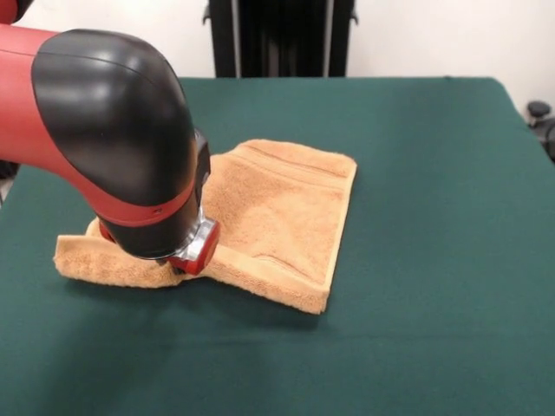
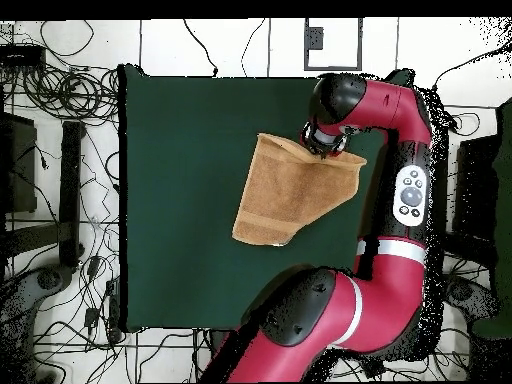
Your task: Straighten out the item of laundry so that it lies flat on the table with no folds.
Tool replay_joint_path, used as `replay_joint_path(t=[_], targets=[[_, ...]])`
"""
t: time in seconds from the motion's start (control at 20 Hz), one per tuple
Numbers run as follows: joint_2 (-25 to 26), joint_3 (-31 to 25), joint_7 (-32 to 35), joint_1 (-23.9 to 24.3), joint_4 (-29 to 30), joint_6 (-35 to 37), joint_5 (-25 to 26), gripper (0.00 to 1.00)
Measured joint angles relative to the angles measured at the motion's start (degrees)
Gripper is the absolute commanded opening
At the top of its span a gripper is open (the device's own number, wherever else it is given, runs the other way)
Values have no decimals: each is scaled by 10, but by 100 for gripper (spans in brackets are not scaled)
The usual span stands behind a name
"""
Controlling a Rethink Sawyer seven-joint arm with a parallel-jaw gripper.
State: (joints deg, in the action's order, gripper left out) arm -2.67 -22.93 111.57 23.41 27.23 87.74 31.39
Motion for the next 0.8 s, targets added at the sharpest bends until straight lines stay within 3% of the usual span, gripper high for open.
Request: replay_joint_path(t=[0.8], targets=[[1,0,-1,0,-7,-10,0,0]])
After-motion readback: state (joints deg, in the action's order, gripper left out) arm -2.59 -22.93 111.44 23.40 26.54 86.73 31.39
